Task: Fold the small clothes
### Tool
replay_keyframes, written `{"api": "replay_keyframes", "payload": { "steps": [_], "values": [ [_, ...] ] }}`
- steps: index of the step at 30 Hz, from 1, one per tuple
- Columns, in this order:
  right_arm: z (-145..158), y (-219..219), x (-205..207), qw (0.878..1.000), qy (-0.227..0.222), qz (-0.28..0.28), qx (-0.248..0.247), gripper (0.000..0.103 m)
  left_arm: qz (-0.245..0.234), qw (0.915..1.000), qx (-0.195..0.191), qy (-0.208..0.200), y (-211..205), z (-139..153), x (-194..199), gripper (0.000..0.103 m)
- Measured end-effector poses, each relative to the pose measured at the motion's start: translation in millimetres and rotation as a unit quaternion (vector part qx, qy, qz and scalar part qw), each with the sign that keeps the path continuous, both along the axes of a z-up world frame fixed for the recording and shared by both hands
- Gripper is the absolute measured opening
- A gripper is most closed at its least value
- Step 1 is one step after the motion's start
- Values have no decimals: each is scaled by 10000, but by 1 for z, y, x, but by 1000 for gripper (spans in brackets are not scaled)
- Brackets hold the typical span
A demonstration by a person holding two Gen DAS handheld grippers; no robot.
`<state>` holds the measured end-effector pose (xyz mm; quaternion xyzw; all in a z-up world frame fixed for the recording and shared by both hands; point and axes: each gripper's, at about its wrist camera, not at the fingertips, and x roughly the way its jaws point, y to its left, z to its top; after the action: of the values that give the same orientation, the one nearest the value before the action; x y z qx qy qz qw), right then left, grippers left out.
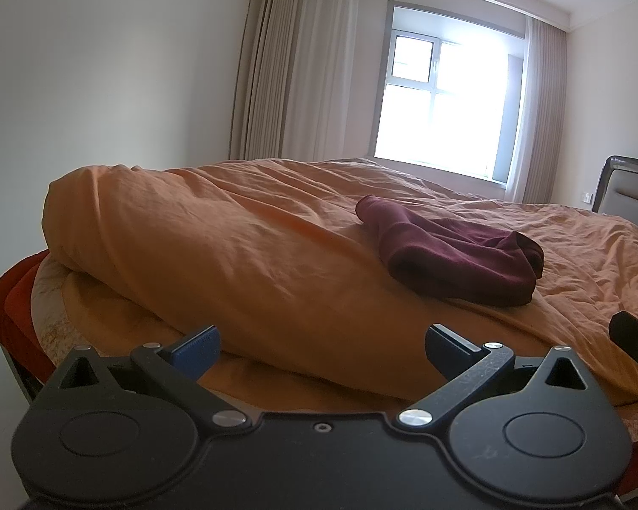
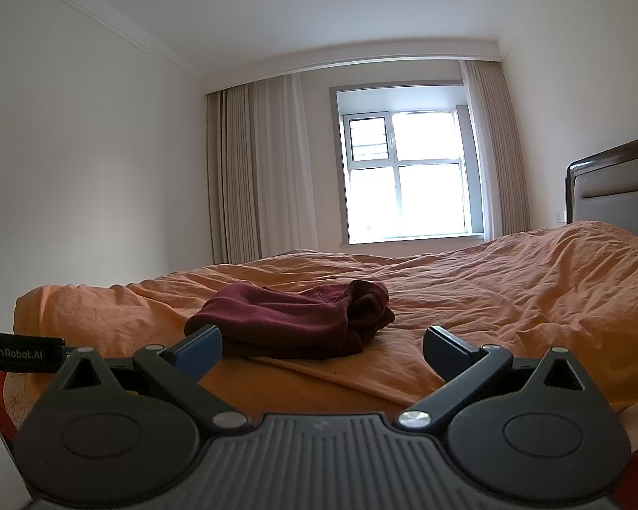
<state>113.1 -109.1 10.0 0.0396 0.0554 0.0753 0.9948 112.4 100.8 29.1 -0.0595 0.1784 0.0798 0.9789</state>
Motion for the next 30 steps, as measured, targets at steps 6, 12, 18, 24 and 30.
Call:
{"api": "replay_keyframes", "payload": {
  "steps": [6,12,18,24,30],
  "values": [
    [0,0,0,10000,1,1,-2,103,-6,10000,-27,9,0,-1,0,102],
    [0,0,0,10000,7,3,-7,103,-9,10000,-32,16,0,-2,0,102],
    [1,0,0,10000,4,2,-2,103,-8,10000,-32,17,0,-2,1,102],
    [0,0,0,10000,5,3,-1,103,-8,10000,-39,37,-2,-4,0,102],
    [1,0,0,10000,4,3,-3,103,-7,10000,-38,44,-3,-5,-1,102]
  ]
}}
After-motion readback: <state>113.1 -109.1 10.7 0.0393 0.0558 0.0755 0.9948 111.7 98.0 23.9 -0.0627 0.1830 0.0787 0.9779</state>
